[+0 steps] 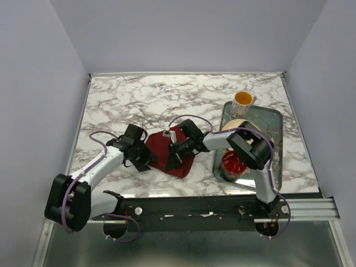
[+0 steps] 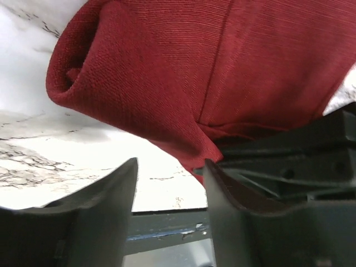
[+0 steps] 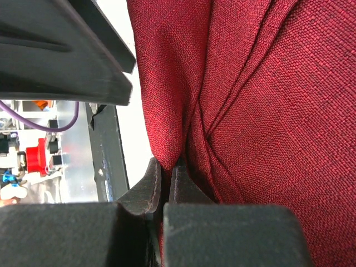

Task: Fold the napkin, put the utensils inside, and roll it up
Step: Roll the napkin with the utensil

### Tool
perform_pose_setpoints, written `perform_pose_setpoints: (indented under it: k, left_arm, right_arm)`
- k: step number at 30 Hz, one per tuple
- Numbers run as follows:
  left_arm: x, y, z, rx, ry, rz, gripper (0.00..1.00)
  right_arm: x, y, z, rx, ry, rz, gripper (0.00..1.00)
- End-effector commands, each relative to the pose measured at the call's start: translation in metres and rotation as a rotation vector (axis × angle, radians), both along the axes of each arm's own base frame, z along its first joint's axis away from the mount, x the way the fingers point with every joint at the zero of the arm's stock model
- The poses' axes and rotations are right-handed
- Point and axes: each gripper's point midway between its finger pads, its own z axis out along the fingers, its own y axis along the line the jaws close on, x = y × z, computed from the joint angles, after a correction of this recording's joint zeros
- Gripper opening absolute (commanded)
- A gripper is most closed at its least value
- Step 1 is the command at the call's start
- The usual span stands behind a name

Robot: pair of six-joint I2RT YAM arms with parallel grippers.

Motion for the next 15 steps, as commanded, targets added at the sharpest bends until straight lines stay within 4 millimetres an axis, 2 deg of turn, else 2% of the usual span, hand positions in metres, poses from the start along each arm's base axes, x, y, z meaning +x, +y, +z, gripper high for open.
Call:
perform_pose_setpoints:
  k: [1,9,15]
  left_arm:
    - [0.011,0.003,-0.004,0.054,0.009,0.057,0.55]
    - [0.017,0.004,-0.019,0.095,0.031,0.053,0.54]
    - [0.03,0.003,-0.022,0.114,0.003,0.034,0.54]
  right_arm:
    - [0.008,-0.016,-0.04,-0.143,-0.031,-0.071,0.01]
    - [0.006,-0.016,-0.038,-0.137,-0.03,-0.061,0.01]
    - [0.004,-0.017,-0.035,-0.124,-0.025,-0.049,0.01]
